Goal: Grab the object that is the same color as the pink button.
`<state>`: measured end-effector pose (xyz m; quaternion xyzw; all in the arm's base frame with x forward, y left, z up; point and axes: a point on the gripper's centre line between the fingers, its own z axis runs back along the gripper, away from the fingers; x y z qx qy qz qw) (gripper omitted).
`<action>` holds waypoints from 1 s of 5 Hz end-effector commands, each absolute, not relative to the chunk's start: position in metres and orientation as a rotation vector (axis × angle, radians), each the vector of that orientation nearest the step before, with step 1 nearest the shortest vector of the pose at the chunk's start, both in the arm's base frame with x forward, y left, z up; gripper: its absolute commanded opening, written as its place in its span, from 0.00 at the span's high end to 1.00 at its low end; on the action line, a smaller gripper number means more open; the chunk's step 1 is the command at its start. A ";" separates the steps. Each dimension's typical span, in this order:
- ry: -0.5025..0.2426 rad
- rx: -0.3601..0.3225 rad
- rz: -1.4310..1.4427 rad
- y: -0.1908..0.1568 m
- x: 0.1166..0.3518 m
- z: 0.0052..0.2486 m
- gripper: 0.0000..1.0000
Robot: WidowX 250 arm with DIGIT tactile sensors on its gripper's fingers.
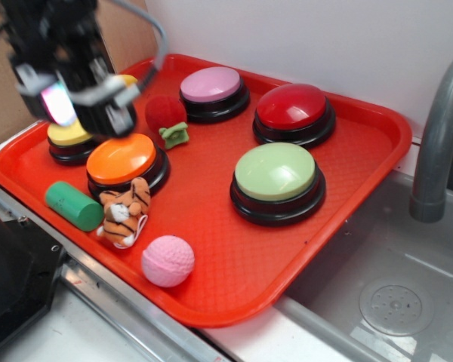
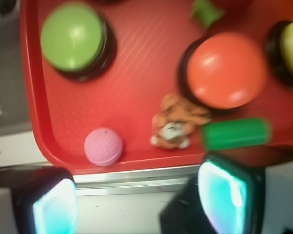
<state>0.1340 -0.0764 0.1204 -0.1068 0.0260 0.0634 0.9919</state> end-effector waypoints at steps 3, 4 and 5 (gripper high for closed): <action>0.147 -0.180 0.109 -0.126 0.133 0.040 0.00; 0.158 -0.153 0.153 -0.123 0.131 0.035 0.00; 0.155 -0.125 0.225 -0.120 0.129 0.032 1.00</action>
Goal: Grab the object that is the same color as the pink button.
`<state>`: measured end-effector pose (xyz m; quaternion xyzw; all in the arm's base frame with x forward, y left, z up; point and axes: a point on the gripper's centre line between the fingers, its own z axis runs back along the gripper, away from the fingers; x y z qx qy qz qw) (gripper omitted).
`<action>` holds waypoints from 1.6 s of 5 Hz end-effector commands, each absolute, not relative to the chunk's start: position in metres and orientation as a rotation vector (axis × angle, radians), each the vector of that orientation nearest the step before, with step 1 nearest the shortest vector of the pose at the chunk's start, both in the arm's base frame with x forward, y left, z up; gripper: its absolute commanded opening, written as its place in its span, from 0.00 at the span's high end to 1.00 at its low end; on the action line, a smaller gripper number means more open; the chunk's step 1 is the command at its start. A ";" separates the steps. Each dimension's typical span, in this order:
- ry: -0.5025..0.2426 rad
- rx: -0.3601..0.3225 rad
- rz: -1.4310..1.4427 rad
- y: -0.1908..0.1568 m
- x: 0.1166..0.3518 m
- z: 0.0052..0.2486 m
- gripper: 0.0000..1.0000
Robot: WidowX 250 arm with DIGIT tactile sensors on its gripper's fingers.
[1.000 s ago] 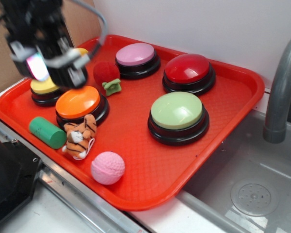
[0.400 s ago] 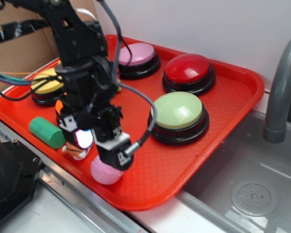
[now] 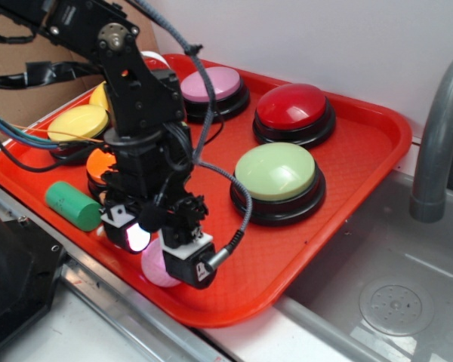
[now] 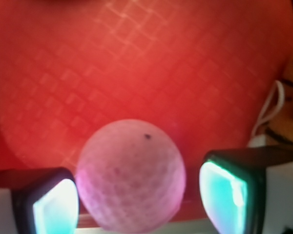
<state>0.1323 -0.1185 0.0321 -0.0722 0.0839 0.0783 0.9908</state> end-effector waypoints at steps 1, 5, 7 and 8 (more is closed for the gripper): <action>0.167 -0.099 0.224 -0.121 0.130 0.027 1.00; -0.048 -0.089 0.215 -0.061 0.189 0.142 1.00; -0.134 -0.053 0.192 -0.019 0.217 0.191 1.00; -0.156 -0.041 0.173 -0.014 0.224 0.200 1.00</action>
